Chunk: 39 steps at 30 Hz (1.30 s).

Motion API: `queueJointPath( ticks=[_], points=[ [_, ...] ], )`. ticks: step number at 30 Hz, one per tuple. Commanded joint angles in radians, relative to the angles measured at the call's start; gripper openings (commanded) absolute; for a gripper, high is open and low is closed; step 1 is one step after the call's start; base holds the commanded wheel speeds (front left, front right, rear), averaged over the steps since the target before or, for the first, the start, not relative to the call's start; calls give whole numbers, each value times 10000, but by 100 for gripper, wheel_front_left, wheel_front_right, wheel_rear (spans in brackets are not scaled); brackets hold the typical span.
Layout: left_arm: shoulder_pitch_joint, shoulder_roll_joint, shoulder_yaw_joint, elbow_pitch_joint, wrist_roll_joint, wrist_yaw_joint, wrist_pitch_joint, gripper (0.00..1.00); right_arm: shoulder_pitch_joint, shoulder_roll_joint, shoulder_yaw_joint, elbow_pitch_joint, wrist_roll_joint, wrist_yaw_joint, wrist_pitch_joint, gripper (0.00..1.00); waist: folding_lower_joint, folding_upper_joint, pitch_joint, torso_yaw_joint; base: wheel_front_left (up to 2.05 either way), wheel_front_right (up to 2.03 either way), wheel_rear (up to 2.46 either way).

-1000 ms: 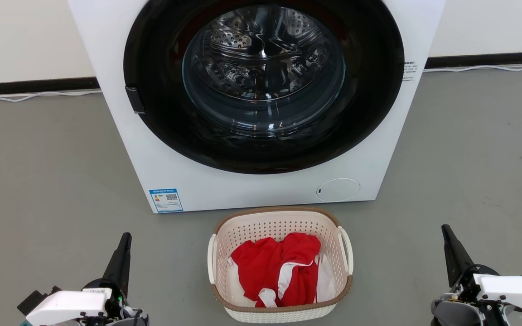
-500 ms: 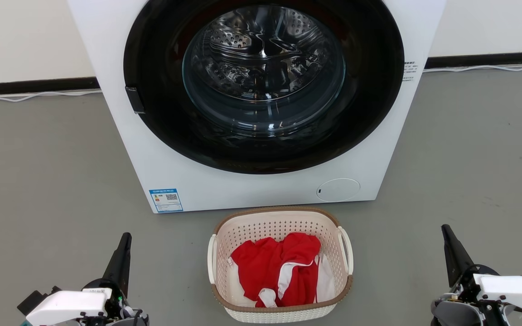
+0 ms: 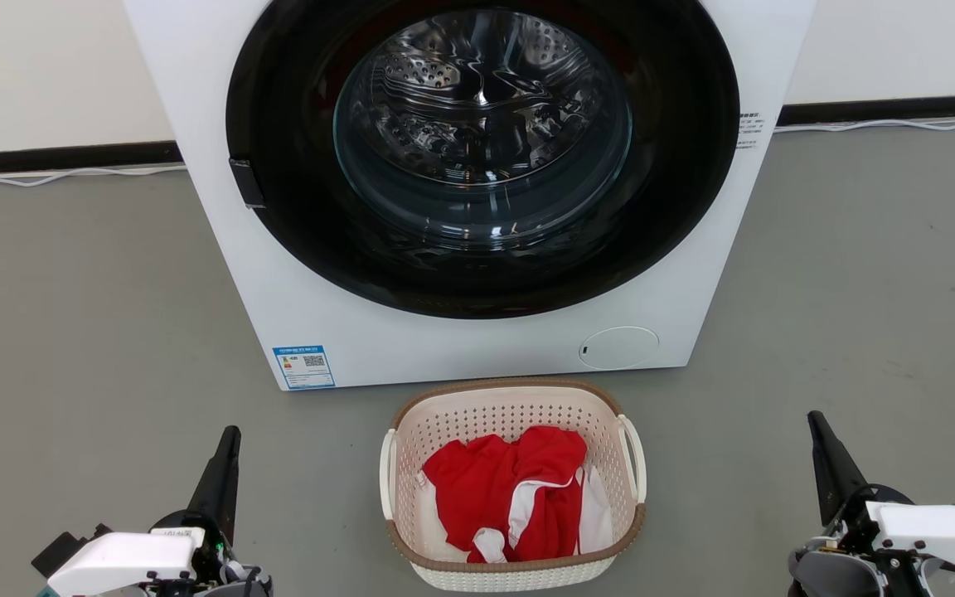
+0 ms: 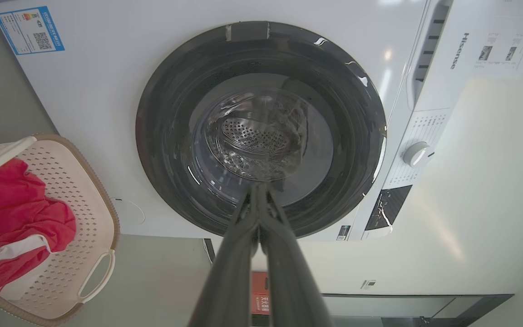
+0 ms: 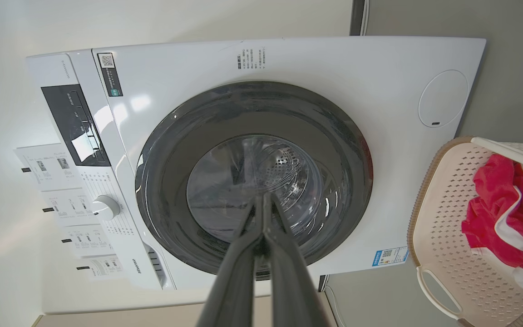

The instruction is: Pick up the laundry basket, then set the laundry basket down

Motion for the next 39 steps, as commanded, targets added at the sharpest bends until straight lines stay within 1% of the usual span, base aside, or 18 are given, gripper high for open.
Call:
queueJointPath(
  ticks=[1,39],
  points=[
    [-554,104,295,-290,-49,-73,60,0,-416,-37,182,-297,68,71,75,0,0,-1,0,0,0,0,0],
    [-554,104,295,-291,-49,-73,60,0,-416,-37,182,-297,68,71,75,0,0,-1,0,0,0,0,0]
  ],
)
